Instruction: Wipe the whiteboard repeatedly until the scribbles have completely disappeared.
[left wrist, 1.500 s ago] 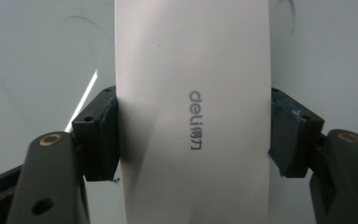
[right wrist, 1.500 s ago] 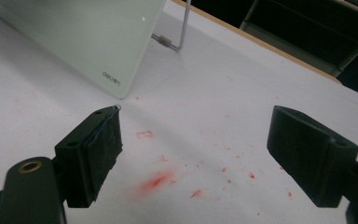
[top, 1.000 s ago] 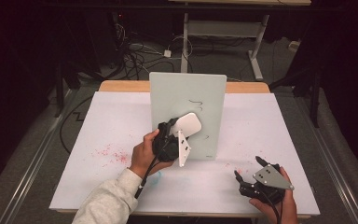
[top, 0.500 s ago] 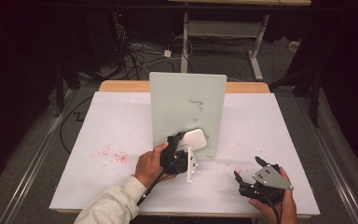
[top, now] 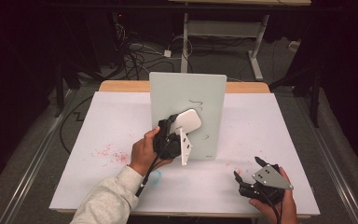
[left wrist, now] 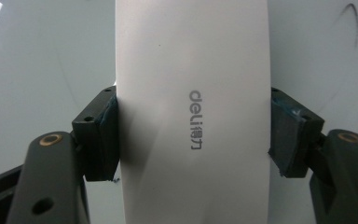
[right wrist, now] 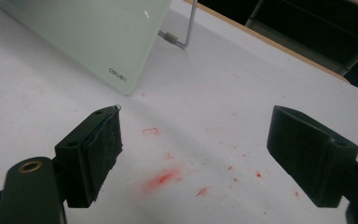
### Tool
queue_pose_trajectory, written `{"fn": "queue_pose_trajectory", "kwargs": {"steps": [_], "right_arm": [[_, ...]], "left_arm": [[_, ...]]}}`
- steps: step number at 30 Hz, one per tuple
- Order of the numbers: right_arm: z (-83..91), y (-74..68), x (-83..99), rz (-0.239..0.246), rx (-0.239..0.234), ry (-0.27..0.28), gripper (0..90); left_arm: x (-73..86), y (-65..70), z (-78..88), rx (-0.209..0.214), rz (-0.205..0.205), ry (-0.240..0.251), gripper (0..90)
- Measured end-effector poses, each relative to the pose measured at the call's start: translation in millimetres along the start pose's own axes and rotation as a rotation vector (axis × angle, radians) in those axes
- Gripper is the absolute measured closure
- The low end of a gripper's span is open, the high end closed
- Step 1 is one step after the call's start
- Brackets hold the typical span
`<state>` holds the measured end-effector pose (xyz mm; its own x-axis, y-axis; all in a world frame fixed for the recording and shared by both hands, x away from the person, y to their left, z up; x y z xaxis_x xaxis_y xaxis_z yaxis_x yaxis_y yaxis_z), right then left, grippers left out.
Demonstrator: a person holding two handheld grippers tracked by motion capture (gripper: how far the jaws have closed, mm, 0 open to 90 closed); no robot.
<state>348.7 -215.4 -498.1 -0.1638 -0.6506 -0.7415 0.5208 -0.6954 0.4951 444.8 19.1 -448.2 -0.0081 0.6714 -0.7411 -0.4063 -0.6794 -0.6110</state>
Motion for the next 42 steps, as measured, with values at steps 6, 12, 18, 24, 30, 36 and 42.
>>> {"fn": "queue_pose_trajectory", "kwargs": {"steps": [6, 12, 18, 24, 30, 36, 42], "right_arm": [[1.1, 0.6, -1.0, 0.0, 0.001, 0.006, 18.1], [1.0, -1.0, -1.8, 0.001, 0.001, 0.004, 18.2], [1.4, 0.6, -2.0, 0.003, 0.008, 0.009, 18.2], [0.8, -1.1, -1.7, 0.003, 0.001, 0.002, 18.2], [0.3, -1.3, -1.4, 0.008, 0.001, -0.001, 18.2], [0.4, -0.8, -1.3, 0.007, 0.004, -0.001, 18.4], [0.8, -0.1, -1.2, 0.01, 0.004, 0.001, 18.4]], "left_arm": [[16.4, 10.3, 3.0, 0.005, -0.031, -0.023, 29.2], [29.3, 21.2, 4.5, 0.0, -0.063, -0.037, 29.2], [30.6, 30.0, 3.9, 0.014, -0.076, -0.041, 29.2], [26.1, 42.6, 1.1, 0.022, -0.101, -0.038, 29.2], [17.3, 52.3, -2.4, 0.031, -0.119, -0.026, 29.2], [8.0, 57.1, -5.3, 0.031, -0.139, -0.019, 29.2], [6.5, 68.7, -7.0, 0.046, -0.162, -0.022, 29.2]]}}
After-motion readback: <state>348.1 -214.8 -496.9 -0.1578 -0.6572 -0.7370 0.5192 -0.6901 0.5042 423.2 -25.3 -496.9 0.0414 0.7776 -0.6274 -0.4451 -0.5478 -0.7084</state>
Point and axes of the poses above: each handheld gripper's, and its own axes: z roughly backward along the jaws, x roughly out of its underside, y roughly to its right, the point moved 10 cm from there along -z, roughly forward along the jaws, and after that the axes turned 13 degrees about z, right-handed, at the moved point
